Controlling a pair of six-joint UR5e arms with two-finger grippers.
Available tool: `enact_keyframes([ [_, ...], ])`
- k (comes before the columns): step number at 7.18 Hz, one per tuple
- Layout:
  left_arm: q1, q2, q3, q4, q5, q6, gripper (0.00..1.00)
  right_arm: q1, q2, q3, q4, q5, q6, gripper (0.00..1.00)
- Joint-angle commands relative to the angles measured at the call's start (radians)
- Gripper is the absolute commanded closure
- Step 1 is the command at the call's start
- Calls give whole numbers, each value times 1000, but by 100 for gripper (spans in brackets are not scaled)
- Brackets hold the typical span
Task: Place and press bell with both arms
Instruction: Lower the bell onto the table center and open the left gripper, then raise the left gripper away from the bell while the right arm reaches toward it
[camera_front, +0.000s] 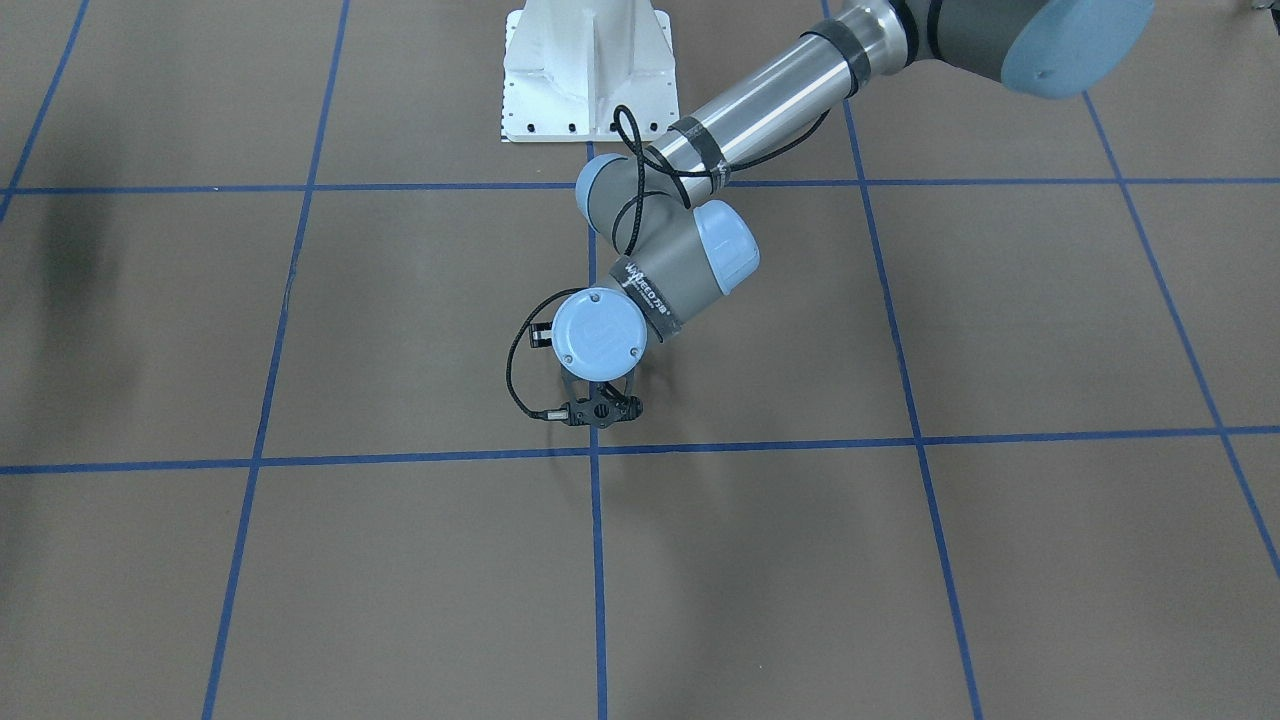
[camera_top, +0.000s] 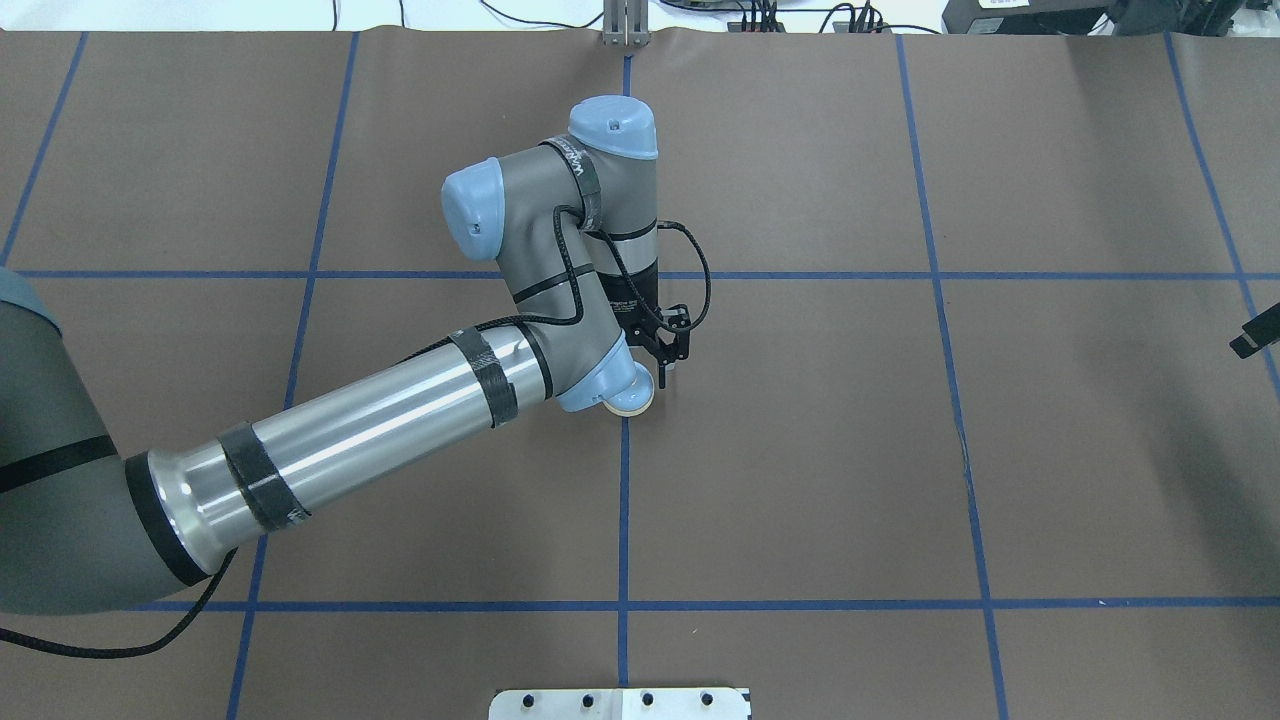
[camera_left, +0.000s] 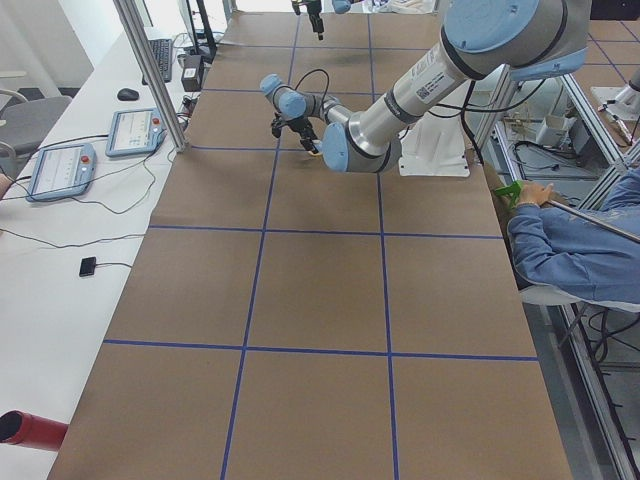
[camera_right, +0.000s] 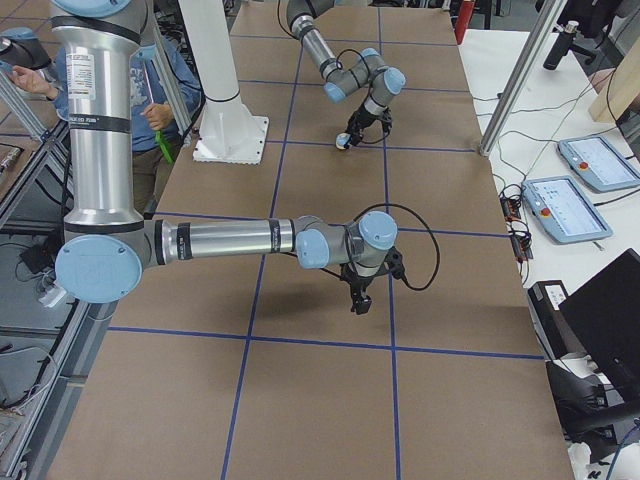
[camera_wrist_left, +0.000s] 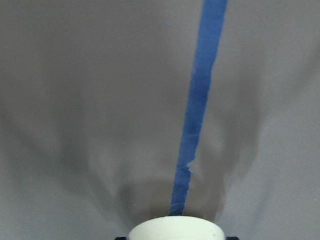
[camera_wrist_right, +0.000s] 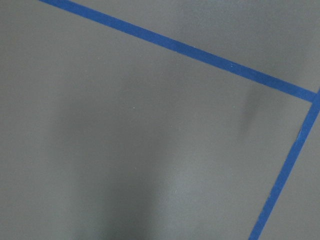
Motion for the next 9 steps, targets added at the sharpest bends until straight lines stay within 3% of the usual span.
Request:
enact_keyframes([
  [1, -23, 0, -28, 12, 6, -12, 1, -2, 34, 7, 0, 5, 24, 0],
  [3, -106, 32, -217, 117, 1, -72, 1, -99, 113, 77, 3, -6, 292, 0],
  [5, -186, 274, -537, 123, -11, -69, 1, -254, 288, 104, 2, -41, 705, 1],
  [6, -221, 418, -694, 129, -9, -14, 1, -360, 363, 134, 0, -126, 886, 1],
  [7, -264, 546, -790, 130, -9, 97, 1, -474, 432, 153, 0, -218, 1056, 1],
  [9, -345, 665, -847, 130, -2, 216, 1, -663, 589, 136, -2, -376, 1315, 22],
])
